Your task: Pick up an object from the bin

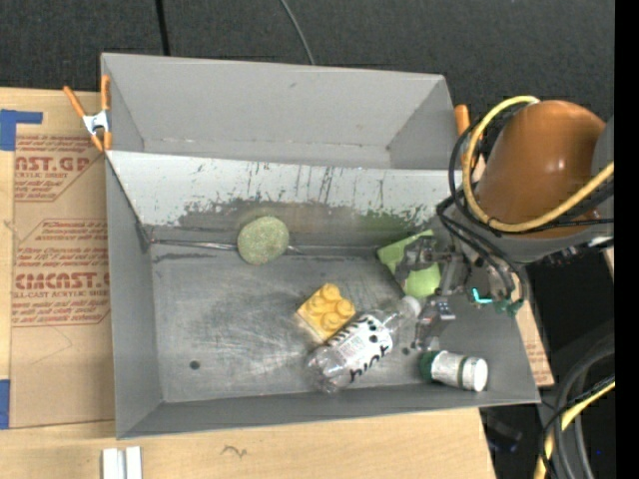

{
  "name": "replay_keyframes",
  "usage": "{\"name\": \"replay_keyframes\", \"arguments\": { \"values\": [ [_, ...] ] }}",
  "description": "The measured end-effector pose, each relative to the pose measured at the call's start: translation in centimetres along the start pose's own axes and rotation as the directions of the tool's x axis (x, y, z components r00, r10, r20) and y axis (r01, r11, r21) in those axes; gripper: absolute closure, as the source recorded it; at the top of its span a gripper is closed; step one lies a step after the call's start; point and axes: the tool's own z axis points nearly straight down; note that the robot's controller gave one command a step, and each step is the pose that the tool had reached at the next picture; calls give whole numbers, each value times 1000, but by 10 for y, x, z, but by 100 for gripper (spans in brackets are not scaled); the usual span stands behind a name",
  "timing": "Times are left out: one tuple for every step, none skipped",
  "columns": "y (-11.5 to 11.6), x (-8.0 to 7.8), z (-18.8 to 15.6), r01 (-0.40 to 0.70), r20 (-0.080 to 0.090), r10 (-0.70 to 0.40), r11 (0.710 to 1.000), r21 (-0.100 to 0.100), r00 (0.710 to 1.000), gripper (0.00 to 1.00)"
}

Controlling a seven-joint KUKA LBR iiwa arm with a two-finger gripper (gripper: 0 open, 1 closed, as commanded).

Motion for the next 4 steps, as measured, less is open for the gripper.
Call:
{"name": "replay_keyframes", "arguments": {
  "values": [
    [0, -1, -2, 1, 5, -1, 1000, 1, 1000, 0],
    [5, -11, -19, 121, 3, -121, 993, 1, 993, 0],
    [5, -15, 20, 286, 14, -286, 958, 6, 958, 0],
    [3, -19, 48, 512, 1, -512, 859, 0, 859, 0]
  ]
}}
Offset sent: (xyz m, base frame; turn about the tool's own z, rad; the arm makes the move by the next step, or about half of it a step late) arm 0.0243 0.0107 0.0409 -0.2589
